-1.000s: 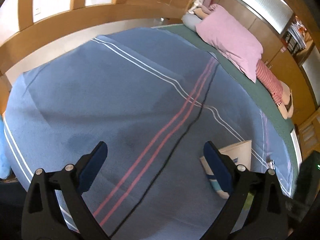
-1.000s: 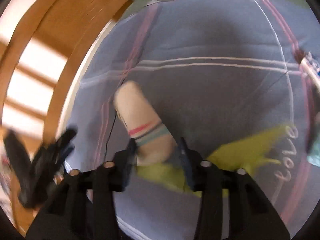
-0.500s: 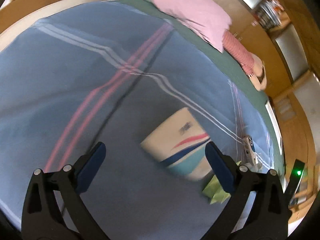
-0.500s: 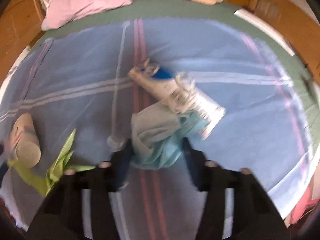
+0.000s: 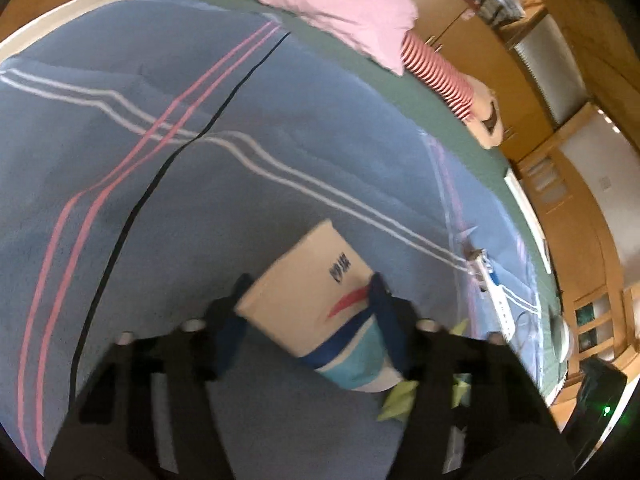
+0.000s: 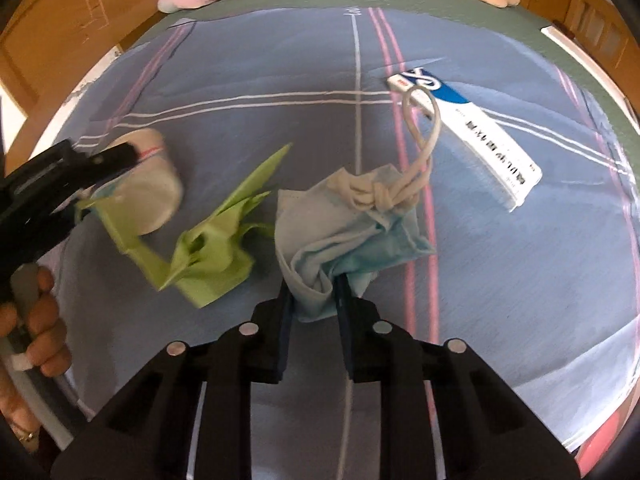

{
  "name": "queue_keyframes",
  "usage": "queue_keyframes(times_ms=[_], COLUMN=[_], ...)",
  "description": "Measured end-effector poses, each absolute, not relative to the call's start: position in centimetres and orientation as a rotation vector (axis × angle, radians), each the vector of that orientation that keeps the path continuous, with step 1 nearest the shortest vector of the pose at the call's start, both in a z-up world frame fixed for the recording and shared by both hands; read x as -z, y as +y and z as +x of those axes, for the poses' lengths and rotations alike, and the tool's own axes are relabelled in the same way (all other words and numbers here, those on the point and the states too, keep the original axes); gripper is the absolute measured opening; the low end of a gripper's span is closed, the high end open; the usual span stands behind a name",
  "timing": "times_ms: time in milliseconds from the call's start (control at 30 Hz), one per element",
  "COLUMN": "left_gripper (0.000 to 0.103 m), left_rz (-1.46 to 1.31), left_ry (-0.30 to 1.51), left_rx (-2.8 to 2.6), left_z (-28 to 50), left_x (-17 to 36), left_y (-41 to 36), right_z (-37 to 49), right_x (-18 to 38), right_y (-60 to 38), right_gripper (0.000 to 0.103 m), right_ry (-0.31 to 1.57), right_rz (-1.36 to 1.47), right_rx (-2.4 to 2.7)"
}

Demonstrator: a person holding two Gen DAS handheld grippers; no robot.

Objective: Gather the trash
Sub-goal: 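Carry the cup and face mask over the wastebasket and open both grippers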

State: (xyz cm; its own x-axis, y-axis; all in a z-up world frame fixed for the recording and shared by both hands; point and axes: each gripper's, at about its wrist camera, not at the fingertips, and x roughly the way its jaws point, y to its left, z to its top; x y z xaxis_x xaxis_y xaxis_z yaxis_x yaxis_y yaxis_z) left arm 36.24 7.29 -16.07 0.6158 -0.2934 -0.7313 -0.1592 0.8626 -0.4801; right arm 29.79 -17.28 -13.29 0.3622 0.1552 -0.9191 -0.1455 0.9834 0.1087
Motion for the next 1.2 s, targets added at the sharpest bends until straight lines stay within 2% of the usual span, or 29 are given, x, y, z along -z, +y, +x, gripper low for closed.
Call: queue_keyframes(times_ms=[100,300,467,600,933,1100,1200], left_gripper=[0.03,0.018,0.018,0.018,0.018,0.018,0.018], left_rz=[-0.541,-0.358,-0.187,-0.188,-0.474,-0.495,-0.457], left_ry=[0.881,0.752,0.592,0.575,0.505,0.503,0.534], left_rx=[0.094,-0.015,-0.11,-0.139,0.231,0.476,0.6], left_z=[35.6,29.9,24.6,22.6,17.2,13.5,11.4], left_x=[14.9,11.1,7.9,7.8,5.0,2.9,2.4], left_y=[7.4,6.2,5.7,6.3,9.7,6.2,2.8], right_z=[28.7,26.6,24.9,23.8,14.7,7.9,4.1], right_x=[12.9,11.7,10.5,7.8,0.0,0.5,2.3], right_y=[-17.2,-17.4,-18.3,-19.2,-26.3,-30.9,-32.3], right_gripper=[0.015,0.011,0.011,0.011,0.011,0.011,0.011], right_ry=[1.183,1.143,1.103,1.019,0.824,0.864,0.963], right_rz=[0.02,0.06,0.096,0.151,0.241,0.28,0.269], right_rx=[-0.214,-0.218,-0.207,-0.206,-0.213,-0.169,-0.184])
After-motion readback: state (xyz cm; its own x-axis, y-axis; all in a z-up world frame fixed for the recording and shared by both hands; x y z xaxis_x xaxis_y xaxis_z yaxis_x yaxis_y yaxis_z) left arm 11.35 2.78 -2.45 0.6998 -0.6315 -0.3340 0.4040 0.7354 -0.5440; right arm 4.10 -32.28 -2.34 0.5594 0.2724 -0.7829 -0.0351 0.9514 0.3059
